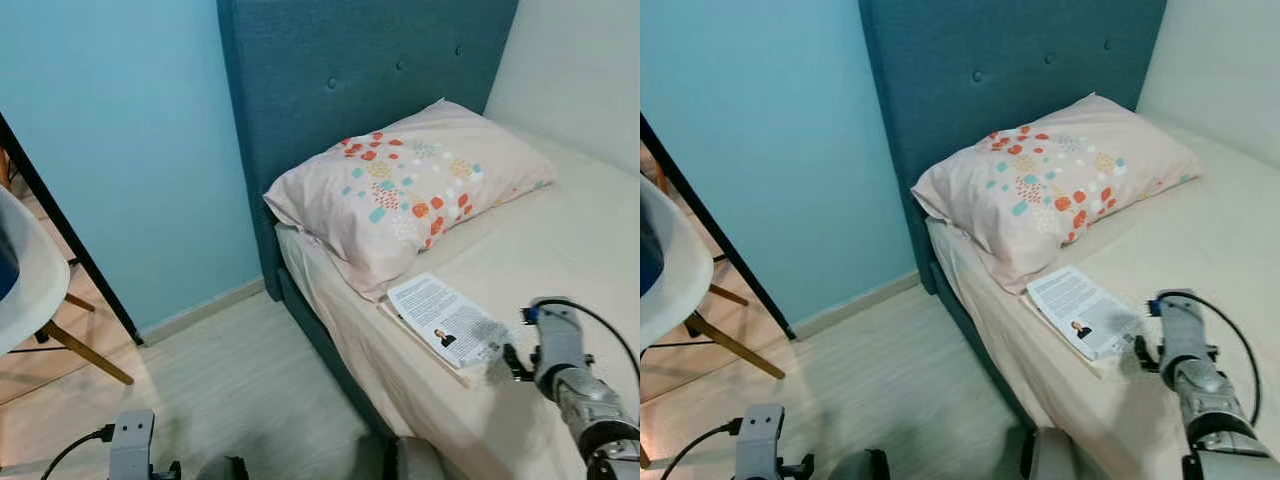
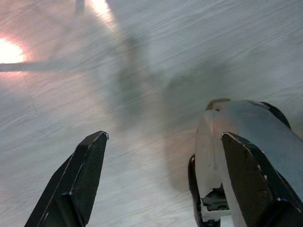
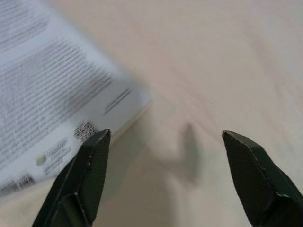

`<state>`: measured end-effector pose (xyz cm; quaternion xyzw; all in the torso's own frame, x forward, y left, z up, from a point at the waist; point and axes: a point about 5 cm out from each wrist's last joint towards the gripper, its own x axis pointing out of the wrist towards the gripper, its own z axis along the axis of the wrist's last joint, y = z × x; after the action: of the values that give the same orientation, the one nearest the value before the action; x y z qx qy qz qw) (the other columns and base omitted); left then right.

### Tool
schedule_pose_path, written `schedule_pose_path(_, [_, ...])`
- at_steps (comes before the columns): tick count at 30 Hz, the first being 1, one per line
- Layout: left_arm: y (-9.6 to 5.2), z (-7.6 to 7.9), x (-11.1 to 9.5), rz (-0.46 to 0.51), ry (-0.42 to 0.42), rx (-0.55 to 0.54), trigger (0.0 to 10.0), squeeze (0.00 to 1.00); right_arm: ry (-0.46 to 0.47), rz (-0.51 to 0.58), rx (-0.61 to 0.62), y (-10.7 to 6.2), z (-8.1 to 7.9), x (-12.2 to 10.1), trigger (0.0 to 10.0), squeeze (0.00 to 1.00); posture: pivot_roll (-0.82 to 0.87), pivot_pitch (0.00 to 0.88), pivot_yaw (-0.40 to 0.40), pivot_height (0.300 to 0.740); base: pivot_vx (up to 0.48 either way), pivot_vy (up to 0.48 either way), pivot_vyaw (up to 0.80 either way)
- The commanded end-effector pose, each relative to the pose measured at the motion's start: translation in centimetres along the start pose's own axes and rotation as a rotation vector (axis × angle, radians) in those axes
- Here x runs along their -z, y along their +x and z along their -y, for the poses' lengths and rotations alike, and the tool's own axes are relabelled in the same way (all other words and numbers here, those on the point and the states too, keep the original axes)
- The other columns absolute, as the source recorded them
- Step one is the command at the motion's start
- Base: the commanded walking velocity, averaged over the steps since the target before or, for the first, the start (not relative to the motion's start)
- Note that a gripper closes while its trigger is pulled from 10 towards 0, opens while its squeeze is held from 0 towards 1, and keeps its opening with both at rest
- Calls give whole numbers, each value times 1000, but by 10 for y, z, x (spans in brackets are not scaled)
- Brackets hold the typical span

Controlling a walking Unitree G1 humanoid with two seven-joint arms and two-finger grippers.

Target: Clean up the room

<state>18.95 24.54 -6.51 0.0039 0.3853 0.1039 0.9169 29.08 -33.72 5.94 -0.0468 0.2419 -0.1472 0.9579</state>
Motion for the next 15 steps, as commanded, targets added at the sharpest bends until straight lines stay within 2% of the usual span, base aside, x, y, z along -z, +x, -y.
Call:
schedule_pose_path(1, [-1,-4,6,-31,-14,-26,10000,0,86,17,-42,0,-9,5,10000,0,-50,74,-1,571,0,0,0])
schedule_pose_path(4, [0,-2,5,-54,-32,-47,10000,0,243,110,-190,0,-44,8,10000,0,-53,66,-4,581,0,0,0])
schedule_pose_path(5, [0,-2,5,-54,-32,-47,10000,0,243,110,-190,0,-44,8,10000,0,-53,66,-4,581,0,0,0])
schedule_pose_path(7, [1,0,3,-64,-33,-56,10000,0,329,167,-260,-2,-71,8,10000,0,-54,60,-1,591,0,0,0])
schedule_pose_path(8, [1,0,3,-64,-33,-56,10000,0,329,167,-260,-2,-71,8,10000,0,-54,60,-1,591,0,0,0])
schedule_pose_path(9, [2,0,2,-67,-33,-61,10000,0,354,195,-277,-3,-81,6,10000,0,-55,59,-2,596,0,0,0])
schedule_pose_path(12, [2,1,2,-75,-27,-65,10000,0,365,234,-291,-4,-89,0,10000,0,-56,56,-2,601,0,0,0])
schedule_pose_path(13, [2,1,3,-91,-19,-60,10000,0,368,268,-300,-4,-94,-7,10000,0,-61,49,-3,606,-356,0,0])
schedule_pose_path(15, [2,1,3,-91,-19,-60,10000,0,368,268,-300,-4,-94,-7,10000,0,-61,49,-3,606,-356,0,0])
